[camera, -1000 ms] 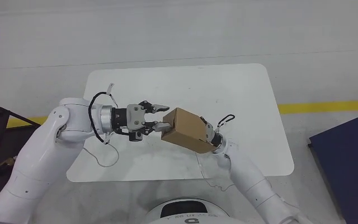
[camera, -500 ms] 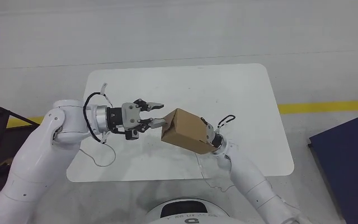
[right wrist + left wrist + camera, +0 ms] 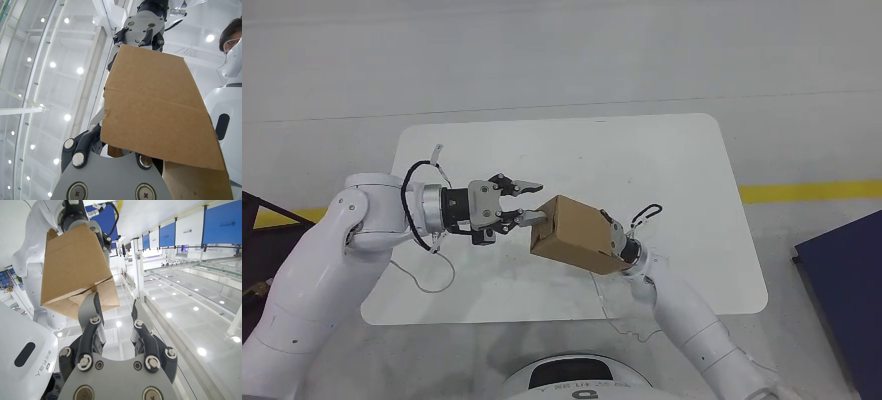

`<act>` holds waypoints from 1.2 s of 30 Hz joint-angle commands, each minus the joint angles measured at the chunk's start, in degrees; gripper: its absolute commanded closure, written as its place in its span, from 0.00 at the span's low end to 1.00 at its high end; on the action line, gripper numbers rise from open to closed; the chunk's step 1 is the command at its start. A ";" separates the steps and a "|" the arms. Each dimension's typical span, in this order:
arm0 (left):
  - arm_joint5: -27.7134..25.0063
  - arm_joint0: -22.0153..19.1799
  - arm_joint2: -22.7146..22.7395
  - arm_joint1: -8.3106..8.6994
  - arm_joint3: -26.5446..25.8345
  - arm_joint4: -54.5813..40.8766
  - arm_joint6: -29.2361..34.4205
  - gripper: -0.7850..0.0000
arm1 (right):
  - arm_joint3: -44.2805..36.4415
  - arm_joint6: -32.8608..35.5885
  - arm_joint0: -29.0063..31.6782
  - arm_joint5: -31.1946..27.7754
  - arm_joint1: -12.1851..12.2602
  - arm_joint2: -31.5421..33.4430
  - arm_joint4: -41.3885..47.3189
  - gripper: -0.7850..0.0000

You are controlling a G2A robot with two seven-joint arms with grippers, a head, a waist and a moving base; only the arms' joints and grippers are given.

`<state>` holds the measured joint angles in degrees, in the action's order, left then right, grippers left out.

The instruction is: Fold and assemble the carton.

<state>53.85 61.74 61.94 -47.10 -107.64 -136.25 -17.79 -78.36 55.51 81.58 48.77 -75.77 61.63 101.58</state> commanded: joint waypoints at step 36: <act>2.44 0.09 0.08 -1.32 0.25 7.58 5.49 0.00 | 0.17 -0.37 -0.78 0.37 0.40 -0.97 1.99 1.00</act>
<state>56.47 61.84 62.04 -48.39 -107.43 -128.70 -12.16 -78.18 55.14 80.81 49.13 -75.38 60.68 103.52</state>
